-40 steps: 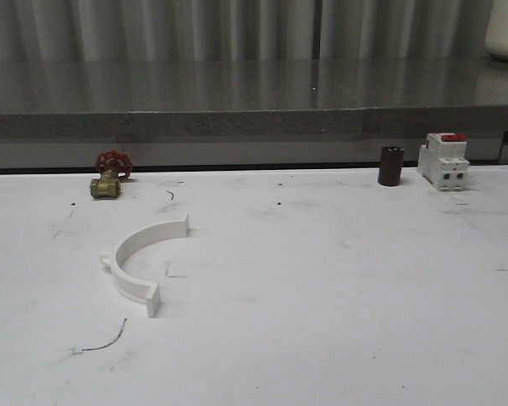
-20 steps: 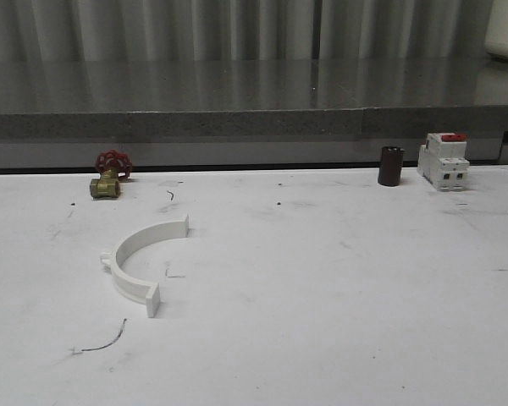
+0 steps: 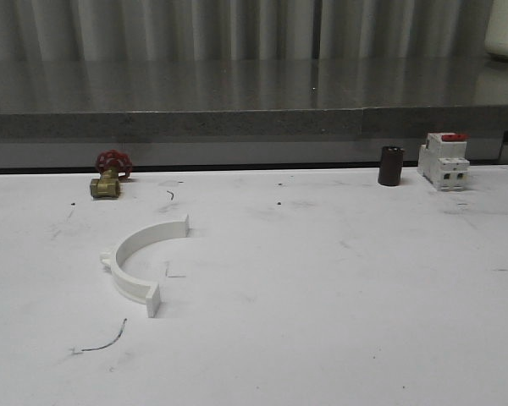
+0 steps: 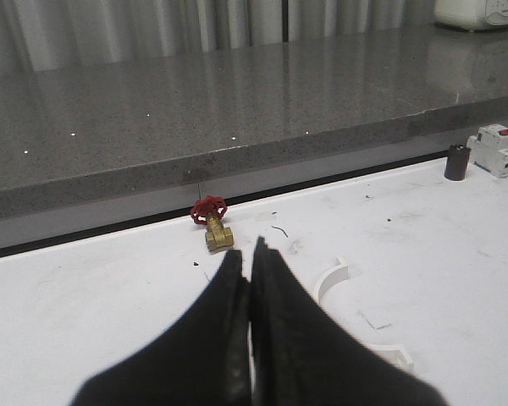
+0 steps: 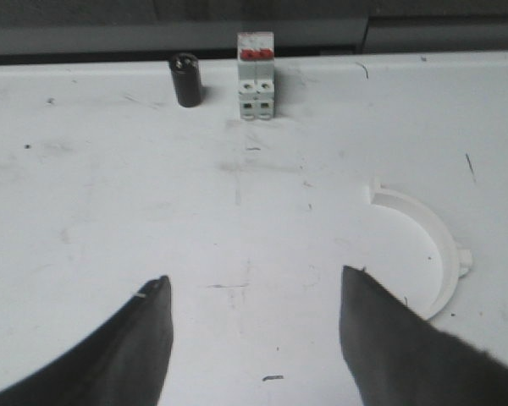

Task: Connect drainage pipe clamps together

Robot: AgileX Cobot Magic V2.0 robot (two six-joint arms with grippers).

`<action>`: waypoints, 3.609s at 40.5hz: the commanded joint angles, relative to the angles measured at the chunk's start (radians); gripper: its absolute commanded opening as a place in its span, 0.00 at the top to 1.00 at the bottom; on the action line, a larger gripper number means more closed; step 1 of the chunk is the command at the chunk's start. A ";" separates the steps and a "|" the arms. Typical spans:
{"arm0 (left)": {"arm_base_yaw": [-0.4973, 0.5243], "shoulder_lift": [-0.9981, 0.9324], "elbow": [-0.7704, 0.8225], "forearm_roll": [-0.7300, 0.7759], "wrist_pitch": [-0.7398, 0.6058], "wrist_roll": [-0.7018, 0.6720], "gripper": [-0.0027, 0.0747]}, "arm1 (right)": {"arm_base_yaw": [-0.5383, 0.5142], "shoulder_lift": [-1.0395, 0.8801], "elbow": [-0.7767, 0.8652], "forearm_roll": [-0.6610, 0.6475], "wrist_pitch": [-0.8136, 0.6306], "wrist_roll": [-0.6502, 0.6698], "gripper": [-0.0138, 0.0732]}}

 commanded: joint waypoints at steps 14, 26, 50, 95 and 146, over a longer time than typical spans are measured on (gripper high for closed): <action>-0.009 0.009 -0.026 0.008 -0.071 -0.002 0.99 | -0.274 0.521 -0.325 -0.013 0.096 -0.016 0.32; -0.009 0.009 -0.026 0.008 -0.071 -0.002 0.99 | -0.349 0.778 -0.490 -0.013 0.160 -0.098 0.32; -0.009 0.009 -0.026 0.008 -0.071 -0.002 0.99 | -0.380 1.049 -0.641 0.005 0.280 -0.203 0.33; -0.009 0.009 -0.026 0.008 -0.071 -0.002 0.99 | -0.079 0.820 -0.679 -0.144 0.440 0.104 0.73; -0.009 0.009 -0.026 0.008 -0.071 -0.002 0.99 | 0.725 1.230 -1.022 -0.130 0.430 0.744 0.73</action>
